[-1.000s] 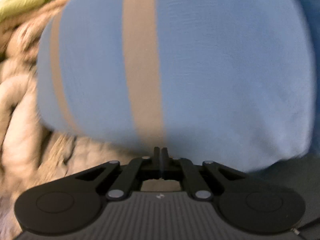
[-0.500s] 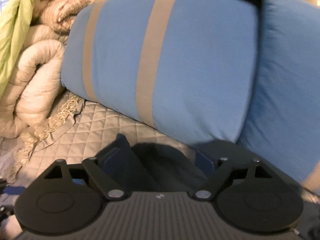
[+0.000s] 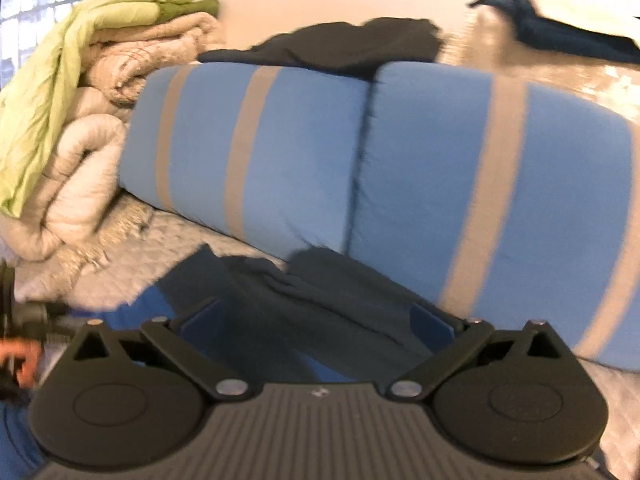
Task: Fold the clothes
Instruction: 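Open both grippers and raise them away from the hoodie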
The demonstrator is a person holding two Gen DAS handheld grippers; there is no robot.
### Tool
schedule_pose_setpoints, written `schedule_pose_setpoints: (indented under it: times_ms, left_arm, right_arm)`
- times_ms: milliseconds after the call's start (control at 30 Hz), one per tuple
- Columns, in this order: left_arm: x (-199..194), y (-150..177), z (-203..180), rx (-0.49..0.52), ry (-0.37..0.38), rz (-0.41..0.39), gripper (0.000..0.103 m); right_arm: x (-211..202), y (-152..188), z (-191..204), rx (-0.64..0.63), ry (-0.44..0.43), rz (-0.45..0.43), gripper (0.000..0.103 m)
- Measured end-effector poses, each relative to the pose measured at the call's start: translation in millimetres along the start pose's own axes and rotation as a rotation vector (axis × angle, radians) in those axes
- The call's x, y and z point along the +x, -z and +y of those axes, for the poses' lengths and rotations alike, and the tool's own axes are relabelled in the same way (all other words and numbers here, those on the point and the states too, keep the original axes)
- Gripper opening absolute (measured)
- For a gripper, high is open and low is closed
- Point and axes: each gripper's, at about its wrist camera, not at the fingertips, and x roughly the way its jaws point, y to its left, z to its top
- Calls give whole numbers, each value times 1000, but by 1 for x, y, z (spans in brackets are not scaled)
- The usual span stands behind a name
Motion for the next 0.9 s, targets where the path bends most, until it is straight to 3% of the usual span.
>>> schedule_pose_setpoints:
  times_ms: [133,333,500,633,900]
  left_arm:
    - [4,-11,-11,143,-77,23,59]
    - [-8,-17,-22,160,-86,113,61]
    - [-49,-15,-23,112,-100,68,64]
    - [-86,-21,-23,97,-105,29,64]
    - [-156,-48,-30,101,-132,-86,72]
  right_arm:
    - [-32,25,-33,50,51,15,103]
    - [-61,64,-67,95,169,41,103]
    - [-70,94,-81,116,231,51,103]
    - [-62,111,-84,149,214,66,103]
    - [-51,101,-68,132,206,57,103]
